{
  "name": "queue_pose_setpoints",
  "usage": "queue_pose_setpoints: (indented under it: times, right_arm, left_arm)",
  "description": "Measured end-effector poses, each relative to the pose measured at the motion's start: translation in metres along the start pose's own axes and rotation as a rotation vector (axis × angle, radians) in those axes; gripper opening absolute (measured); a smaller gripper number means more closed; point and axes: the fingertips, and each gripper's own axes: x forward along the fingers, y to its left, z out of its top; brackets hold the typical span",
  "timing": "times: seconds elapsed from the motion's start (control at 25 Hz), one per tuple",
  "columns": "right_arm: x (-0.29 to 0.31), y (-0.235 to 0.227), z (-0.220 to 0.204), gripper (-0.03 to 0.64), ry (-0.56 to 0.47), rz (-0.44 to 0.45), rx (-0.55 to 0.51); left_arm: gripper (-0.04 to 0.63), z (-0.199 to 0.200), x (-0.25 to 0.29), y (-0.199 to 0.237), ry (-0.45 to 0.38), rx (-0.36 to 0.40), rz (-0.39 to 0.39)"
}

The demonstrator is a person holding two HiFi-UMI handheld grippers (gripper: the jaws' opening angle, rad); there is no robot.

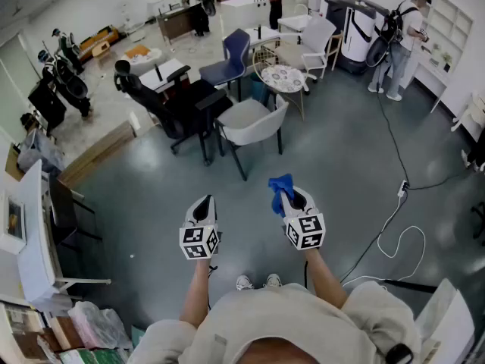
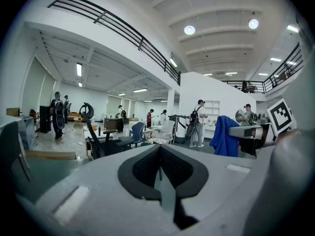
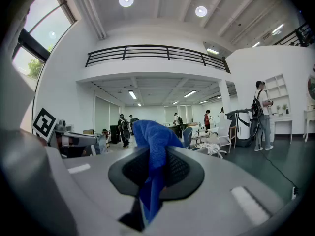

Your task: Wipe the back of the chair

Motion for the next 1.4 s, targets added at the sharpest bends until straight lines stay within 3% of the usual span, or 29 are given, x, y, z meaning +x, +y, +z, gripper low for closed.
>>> queue_pose_setpoints:
  times: [0.88, 1.4]
  right_arm:
    - [-0.014, -0.053, -0.001, 0.044, 0.001, 0.047, -0.011]
    - [0.016, -0.086, -0.014, 0.044, 0.020, 0.011, -0.012]
  left_arm:
    - [0.005, 0.002, 0.026, -0.051, -0.002, 0.005, 0.029]
    - [0.005, -0.007, 0.066, -0.052, 0.017, 0.005, 0.005]
